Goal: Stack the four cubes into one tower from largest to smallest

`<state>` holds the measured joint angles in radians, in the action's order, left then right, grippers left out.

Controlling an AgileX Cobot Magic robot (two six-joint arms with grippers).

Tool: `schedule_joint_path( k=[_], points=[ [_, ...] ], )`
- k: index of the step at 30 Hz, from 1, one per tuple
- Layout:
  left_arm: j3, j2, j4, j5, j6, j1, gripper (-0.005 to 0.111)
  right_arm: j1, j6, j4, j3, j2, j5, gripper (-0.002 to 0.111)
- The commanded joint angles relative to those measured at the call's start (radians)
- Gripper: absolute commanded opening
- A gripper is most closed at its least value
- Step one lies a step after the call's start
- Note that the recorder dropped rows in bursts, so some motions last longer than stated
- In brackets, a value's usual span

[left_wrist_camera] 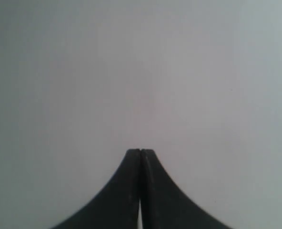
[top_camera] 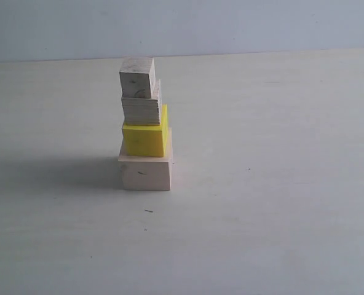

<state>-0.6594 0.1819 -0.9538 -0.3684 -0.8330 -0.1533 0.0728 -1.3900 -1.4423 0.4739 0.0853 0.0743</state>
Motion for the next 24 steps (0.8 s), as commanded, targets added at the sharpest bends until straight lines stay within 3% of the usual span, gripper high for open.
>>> schedule_joint_path(
  k=[1, 9, 13, 16, 19, 24],
  points=[
    [0.005, -0.001, 0.006, -0.03, 0.003, -0.045, 0.0, -0.002, 0.004, 0.002, -0.004, -0.003, 0.0, 0.0],
    [0.005, 0.005, 0.071, -0.098, 0.012, -0.045, 0.0, -0.002, 0.004, 0.002, -0.004, -0.003, 0.0, 0.0],
    [0.006, 0.002, 0.382, -0.186, 0.327, -0.047, 0.0, -0.002, 0.004, 0.002, -0.004, -0.003, 0.0, 0.0],
    [0.054, -0.014, 0.594, -0.158, 0.6, -0.047, 0.0, -0.002, 0.004, 0.002, -0.004, -0.003, 0.0, 0.0],
    [0.142, -0.064, 0.696, -0.1, 0.632, -0.047, 0.0, -0.002, 0.004, 0.002, -0.004, -0.003, 0.0, 0.0],
    [0.266, -0.129, 0.716, -0.1, 0.674, -0.047, 0.0, -0.002, 0.004, 0.002, -0.004, -0.003, 0.0, 0.0]
  ],
)
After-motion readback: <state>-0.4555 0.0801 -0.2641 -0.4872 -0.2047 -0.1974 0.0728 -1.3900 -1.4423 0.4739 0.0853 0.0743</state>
